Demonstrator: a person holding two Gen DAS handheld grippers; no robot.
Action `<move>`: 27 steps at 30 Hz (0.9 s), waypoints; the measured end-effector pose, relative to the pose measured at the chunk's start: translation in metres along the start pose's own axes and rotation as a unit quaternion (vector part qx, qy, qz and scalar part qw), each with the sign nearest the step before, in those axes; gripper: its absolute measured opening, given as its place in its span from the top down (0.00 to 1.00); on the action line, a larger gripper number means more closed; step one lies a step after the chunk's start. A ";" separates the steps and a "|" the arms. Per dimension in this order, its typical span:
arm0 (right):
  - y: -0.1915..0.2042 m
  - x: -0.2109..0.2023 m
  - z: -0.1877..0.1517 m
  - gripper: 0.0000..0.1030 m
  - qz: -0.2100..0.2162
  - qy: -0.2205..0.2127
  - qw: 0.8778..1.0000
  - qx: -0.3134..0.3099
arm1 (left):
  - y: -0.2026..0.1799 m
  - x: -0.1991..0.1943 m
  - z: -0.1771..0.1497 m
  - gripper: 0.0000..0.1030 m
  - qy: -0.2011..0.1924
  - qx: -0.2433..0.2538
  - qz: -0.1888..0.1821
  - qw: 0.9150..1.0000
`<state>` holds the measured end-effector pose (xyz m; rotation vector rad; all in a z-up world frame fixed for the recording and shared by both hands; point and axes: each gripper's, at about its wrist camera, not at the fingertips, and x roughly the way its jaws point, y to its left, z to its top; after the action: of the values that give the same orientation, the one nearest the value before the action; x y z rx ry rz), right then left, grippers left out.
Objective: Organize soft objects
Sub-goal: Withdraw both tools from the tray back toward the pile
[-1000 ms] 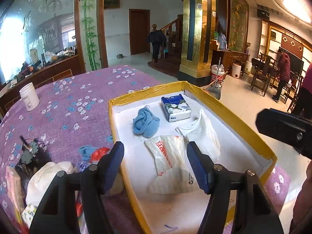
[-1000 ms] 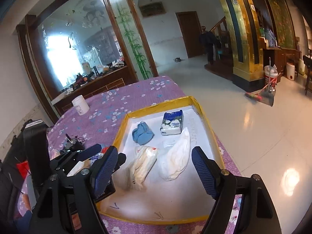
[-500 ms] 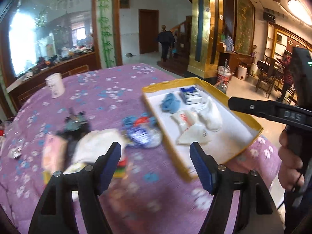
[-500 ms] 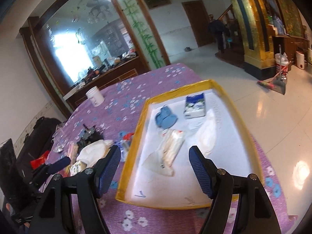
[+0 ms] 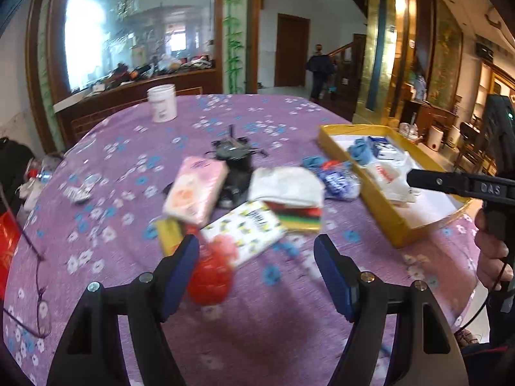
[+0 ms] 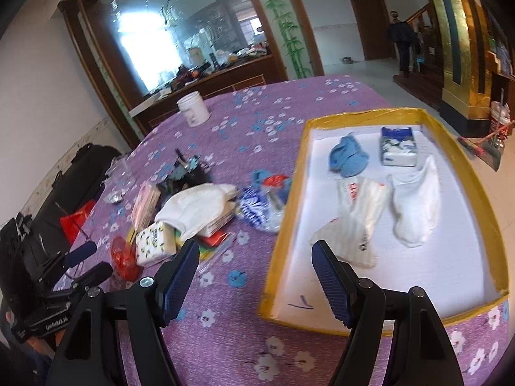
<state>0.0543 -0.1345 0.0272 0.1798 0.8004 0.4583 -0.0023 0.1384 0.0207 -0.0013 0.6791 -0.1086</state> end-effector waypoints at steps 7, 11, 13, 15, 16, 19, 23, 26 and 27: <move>0.027 0.019 -0.007 0.25 0.013 0.027 0.999 -0.034 | 0.030 0.006 -0.011 0.29 0.014 -0.030 0.013 0.999; 0.036 0.025 -0.008 0.25 0.019 0.036 0.998 -0.044 | 0.041 0.010 -0.017 0.29 0.021 -0.040 0.019 0.999; 0.040 0.028 -0.009 0.25 0.022 0.042 0.998 -0.049 | 0.045 0.011 -0.020 0.29 0.027 -0.048 0.020 0.998; 0.046 0.029 -0.010 0.25 0.023 0.045 0.997 -0.057 | 0.049 0.010 -0.023 0.29 0.029 -0.052 0.020 0.998; 0.049 0.031 -0.010 0.25 0.022 0.047 0.997 -0.062 | 0.051 0.010 -0.025 0.29 0.029 -0.054 0.022 0.998; 0.063 0.039 -0.008 0.25 0.029 0.057 0.995 -0.080 | 0.055 0.010 -0.031 0.29 0.034 -0.054 0.023 0.998; 0.081 0.052 -0.004 0.25 0.044 0.070 0.992 -0.092 | 0.059 0.011 -0.036 0.29 0.041 -0.054 0.026 0.997; 0.088 0.059 -0.006 0.25 0.056 0.082 0.991 -0.091 | 0.063 0.011 -0.037 0.18 0.041 -0.057 0.023 0.997; 0.091 0.060 -0.008 0.25 0.058 0.083 0.991 -0.093 | 0.064 0.012 -0.036 0.17 0.045 -0.060 0.019 0.997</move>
<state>0.0551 -0.0267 0.0128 0.0149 0.9070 0.6605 -0.0087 0.2019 -0.0172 -0.0989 0.7735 -0.0307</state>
